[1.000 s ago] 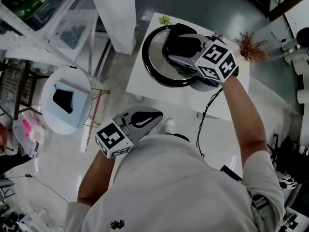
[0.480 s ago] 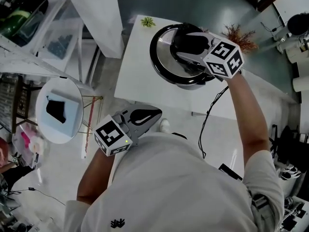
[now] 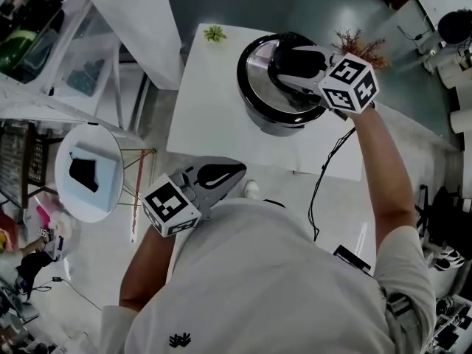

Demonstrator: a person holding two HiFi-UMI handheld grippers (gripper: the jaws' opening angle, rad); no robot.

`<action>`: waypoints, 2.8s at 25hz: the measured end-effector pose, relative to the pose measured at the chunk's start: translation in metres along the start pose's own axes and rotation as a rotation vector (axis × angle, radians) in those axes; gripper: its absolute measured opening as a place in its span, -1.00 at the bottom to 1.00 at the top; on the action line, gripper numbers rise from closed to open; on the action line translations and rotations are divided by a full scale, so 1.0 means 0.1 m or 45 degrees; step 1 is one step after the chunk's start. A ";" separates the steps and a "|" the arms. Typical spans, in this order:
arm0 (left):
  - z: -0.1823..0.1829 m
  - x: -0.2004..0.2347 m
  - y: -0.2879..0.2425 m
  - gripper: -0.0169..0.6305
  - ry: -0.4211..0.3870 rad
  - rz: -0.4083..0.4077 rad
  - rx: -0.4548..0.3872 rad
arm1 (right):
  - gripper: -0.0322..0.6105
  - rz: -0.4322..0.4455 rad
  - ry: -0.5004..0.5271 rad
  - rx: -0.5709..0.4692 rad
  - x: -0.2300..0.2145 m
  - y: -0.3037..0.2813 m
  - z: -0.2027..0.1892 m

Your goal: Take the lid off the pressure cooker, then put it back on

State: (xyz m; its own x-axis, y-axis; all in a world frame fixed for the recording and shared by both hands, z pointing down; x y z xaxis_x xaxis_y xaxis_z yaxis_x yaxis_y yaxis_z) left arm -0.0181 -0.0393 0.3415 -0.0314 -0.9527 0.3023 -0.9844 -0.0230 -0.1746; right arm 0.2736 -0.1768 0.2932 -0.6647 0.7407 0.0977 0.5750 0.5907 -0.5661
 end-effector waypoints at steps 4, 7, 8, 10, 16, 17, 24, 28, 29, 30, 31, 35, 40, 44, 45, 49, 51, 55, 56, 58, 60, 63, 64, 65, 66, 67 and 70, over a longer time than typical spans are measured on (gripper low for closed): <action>0.01 -0.01 -0.10 -0.93 0.004 0.005 0.010 | 0.01 -0.001 -0.018 -0.002 -0.11 0.04 -0.11; 0.02 0.01 -0.15 -0.93 0.009 0.015 0.014 | 0.01 -0.008 -0.024 0.004 -0.18 0.04 -0.18; 0.02 0.02 -0.16 -0.93 0.011 0.020 0.015 | 0.01 -0.010 -0.027 0.005 -0.20 0.04 -0.21; 0.02 0.03 -0.17 -0.93 0.016 0.032 0.016 | 0.01 -0.012 -0.039 0.006 -0.24 0.02 -0.27; 0.01 0.05 -0.23 -0.93 0.023 0.050 0.023 | 0.01 -0.023 -0.072 0.030 -0.35 -0.03 -0.47; 0.01 0.05 -0.23 -0.93 0.023 0.051 0.024 | 0.01 -0.026 -0.079 0.033 -0.36 -0.04 -0.50; 0.02 0.06 -0.29 -0.93 0.027 0.054 0.035 | 0.01 -0.039 -0.107 0.029 -0.41 -0.08 -0.64; 0.03 0.06 -0.32 -0.93 0.023 0.054 0.041 | 0.01 -0.047 -0.086 0.033 -0.42 -0.11 -0.67; 0.03 0.06 -0.33 -0.93 0.024 0.054 0.041 | 0.01 -0.046 -0.084 0.037 -0.42 -0.12 -0.69; 0.03 0.05 -0.33 -0.93 0.027 0.054 0.041 | 0.01 -0.042 -0.092 0.038 -0.43 -0.13 -0.71; 0.03 0.05 -0.33 -0.93 0.029 0.055 0.043 | 0.01 -0.038 -0.106 0.034 -0.43 -0.13 -0.74; 0.04 0.05 -0.35 -0.93 0.030 0.060 0.054 | 0.01 -0.034 -0.136 0.004 -0.46 -0.13 -0.78; 0.00 0.01 -0.41 -0.93 0.036 0.061 0.060 | 0.01 -0.032 -0.132 -0.008 -0.45 -0.14 -0.79; 0.02 0.00 -0.47 -0.93 0.033 0.063 0.065 | 0.01 -0.026 -0.129 -0.010 -0.47 -0.14 -0.79; 0.02 -0.01 -0.49 -0.93 0.033 0.064 0.066 | 0.01 -0.024 -0.129 -0.010 -0.47 -0.14 -0.79; 0.01 -0.05 -0.56 -0.93 0.037 0.066 0.074 | 0.02 -0.028 -0.134 -0.013 -0.46 -0.15 -0.80; 0.00 -0.07 -0.61 -0.93 0.045 0.069 0.074 | 0.02 -0.031 -0.132 -0.015 -0.46 -0.15 -0.79; -0.01 -0.12 -0.73 -0.93 0.058 0.076 0.070 | 0.16 -0.046 -0.137 -0.040 -0.47 -0.10 -0.82; -0.02 -0.14 -0.76 -0.93 0.063 0.079 0.069 | 0.16 -0.052 -0.135 -0.049 -0.48 -0.06 -0.83; -0.03 -0.17 -0.81 -0.93 0.071 0.088 0.072 | 0.16 -0.058 -0.129 -0.069 -0.49 0.02 -0.85; -0.05 -0.18 -0.86 -0.93 0.075 0.097 0.078 | 0.16 -0.057 -0.133 -0.097 -0.48 0.11 -0.86; -0.10 -0.19 -0.94 -0.93 0.084 0.105 0.089 | 0.12 -0.076 -0.126 -0.140 -0.44 0.25 -0.92; -0.12 -0.19 -0.97 -0.93 0.087 0.106 0.094 | 0.09 -0.084 -0.127 -0.155 -0.42 0.30 -0.96; -0.13 -0.19 -1.00 -0.93 0.089 0.105 0.098 | 0.09 -0.094 -0.132 -0.171 -0.39 0.35 -1.00; -0.13 -0.19 -1.02 -0.93 0.092 0.105 0.101 | 0.09 -0.105 -0.141 -0.188 -0.37 0.42 -1.04; -0.13 -0.18 -1.04 -0.93 0.094 0.104 0.103 | 0.05 -0.119 -0.153 -0.205 -0.34 0.49 -1.09; -0.12 -0.16 -1.07 -0.93 0.089 0.101 0.108 | -0.06 -0.176 -0.202 -0.246 -0.22 0.70 -1.26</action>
State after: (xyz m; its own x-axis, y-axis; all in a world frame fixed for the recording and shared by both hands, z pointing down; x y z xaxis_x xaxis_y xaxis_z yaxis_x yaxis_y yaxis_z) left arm 0.0855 -0.0178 0.3668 -0.1233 -0.9291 0.3486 -0.9603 0.0232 -0.2779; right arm 0.3891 -0.1112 0.3546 -0.8008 0.5984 0.0252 0.5438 0.7441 -0.3880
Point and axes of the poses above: the fingertips, and each gripper's own axes: y backward along the fingers, x to its left, z out of its top, the point moved 10 cm from there along y, backward along the fingers, and after that the axes turned 1 degree about -z, right-handed, at the moved point
